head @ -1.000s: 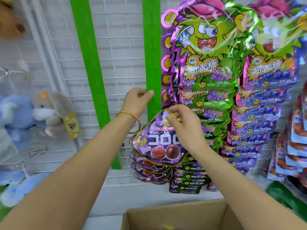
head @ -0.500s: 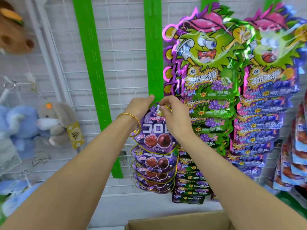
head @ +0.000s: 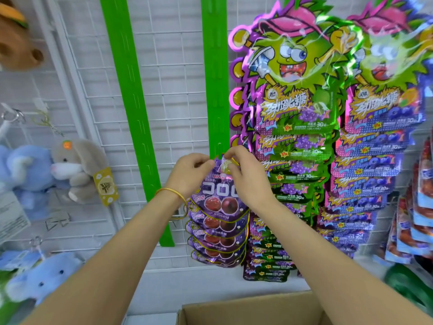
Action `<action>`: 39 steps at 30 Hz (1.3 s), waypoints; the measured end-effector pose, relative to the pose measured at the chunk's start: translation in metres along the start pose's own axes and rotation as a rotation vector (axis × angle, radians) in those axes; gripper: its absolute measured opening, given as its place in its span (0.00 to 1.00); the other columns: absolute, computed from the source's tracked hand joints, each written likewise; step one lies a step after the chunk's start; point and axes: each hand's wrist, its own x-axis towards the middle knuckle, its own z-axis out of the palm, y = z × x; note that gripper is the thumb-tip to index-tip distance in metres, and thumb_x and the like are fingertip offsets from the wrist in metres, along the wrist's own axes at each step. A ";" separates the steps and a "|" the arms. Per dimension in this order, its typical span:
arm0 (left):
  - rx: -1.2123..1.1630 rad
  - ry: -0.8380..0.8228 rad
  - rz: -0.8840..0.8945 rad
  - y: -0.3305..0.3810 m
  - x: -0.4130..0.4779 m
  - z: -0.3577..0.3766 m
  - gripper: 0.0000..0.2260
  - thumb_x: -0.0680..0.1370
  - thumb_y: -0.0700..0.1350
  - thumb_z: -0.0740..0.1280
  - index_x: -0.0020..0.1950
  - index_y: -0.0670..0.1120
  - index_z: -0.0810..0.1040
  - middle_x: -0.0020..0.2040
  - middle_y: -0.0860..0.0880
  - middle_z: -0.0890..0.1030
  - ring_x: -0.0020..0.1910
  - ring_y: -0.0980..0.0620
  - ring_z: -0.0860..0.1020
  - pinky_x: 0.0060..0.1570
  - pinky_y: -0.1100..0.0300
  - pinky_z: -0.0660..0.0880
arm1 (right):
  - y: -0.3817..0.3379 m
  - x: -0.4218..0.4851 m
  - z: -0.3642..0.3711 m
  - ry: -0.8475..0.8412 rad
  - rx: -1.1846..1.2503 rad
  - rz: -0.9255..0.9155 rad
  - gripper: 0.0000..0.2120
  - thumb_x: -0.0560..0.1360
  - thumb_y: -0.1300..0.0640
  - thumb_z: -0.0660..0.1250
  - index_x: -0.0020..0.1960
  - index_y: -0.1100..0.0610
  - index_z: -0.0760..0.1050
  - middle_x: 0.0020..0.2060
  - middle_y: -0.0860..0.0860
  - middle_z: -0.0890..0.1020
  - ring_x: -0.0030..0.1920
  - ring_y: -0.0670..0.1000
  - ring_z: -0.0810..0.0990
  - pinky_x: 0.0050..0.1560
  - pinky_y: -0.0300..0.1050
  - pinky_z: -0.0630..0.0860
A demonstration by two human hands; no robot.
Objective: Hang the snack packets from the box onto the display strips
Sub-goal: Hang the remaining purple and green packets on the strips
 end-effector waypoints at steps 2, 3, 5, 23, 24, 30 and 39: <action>0.128 0.037 0.052 -0.013 -0.013 -0.001 0.13 0.75 0.43 0.66 0.59 0.40 0.78 0.55 0.44 0.80 0.50 0.53 0.76 0.53 0.64 0.69 | 0.001 -0.009 -0.002 0.011 -0.096 -0.030 0.13 0.75 0.66 0.59 0.58 0.56 0.71 0.54 0.55 0.74 0.56 0.57 0.73 0.54 0.55 0.72; 0.205 0.079 0.089 -0.020 -0.021 -0.002 0.17 0.74 0.46 0.66 0.60 0.42 0.77 0.58 0.44 0.79 0.55 0.49 0.76 0.59 0.61 0.68 | 0.002 -0.017 -0.004 0.038 -0.158 -0.034 0.15 0.74 0.68 0.59 0.59 0.56 0.71 0.55 0.55 0.73 0.57 0.57 0.72 0.54 0.55 0.72; 0.316 0.161 0.159 -0.033 -0.044 -0.007 0.22 0.69 0.53 0.62 0.60 0.46 0.77 0.58 0.46 0.79 0.59 0.47 0.74 0.61 0.57 0.64 | 0.004 -0.043 -0.012 0.114 -0.226 -0.031 0.17 0.73 0.69 0.60 0.60 0.57 0.72 0.56 0.55 0.73 0.58 0.57 0.71 0.52 0.53 0.73; 0.068 -0.303 -0.270 -0.113 -0.156 0.040 0.07 0.75 0.38 0.65 0.52 0.44 0.78 0.51 0.50 0.78 0.43 0.53 0.75 0.43 0.65 0.72 | 0.174 -0.346 0.123 -0.819 -0.202 0.930 0.25 0.71 0.48 0.70 0.64 0.54 0.66 0.60 0.51 0.78 0.64 0.56 0.73 0.61 0.52 0.72; 0.061 -0.297 -0.275 -0.113 -0.156 0.039 0.07 0.75 0.38 0.65 0.52 0.44 0.78 0.51 0.50 0.78 0.44 0.53 0.75 0.43 0.64 0.72 | 0.176 -0.344 0.127 -0.828 -0.220 0.948 0.30 0.69 0.43 0.70 0.64 0.53 0.64 0.60 0.52 0.78 0.65 0.57 0.72 0.61 0.53 0.71; 0.048 -0.283 -0.296 -0.113 -0.154 0.037 0.08 0.76 0.38 0.64 0.53 0.44 0.78 0.49 0.51 0.78 0.44 0.55 0.75 0.42 0.68 0.72 | 0.177 -0.343 0.142 -0.991 -0.314 1.014 0.57 0.61 0.34 0.72 0.75 0.51 0.40 0.72 0.56 0.61 0.73 0.60 0.57 0.69 0.60 0.60; 0.092 -0.325 -0.323 -0.120 -0.152 0.039 0.08 0.76 0.39 0.64 0.54 0.43 0.78 0.50 0.51 0.77 0.48 0.54 0.75 0.47 0.63 0.73 | 0.169 -0.342 0.142 -0.757 -0.416 0.862 0.55 0.61 0.46 0.78 0.75 0.57 0.48 0.67 0.57 0.65 0.69 0.58 0.64 0.68 0.55 0.63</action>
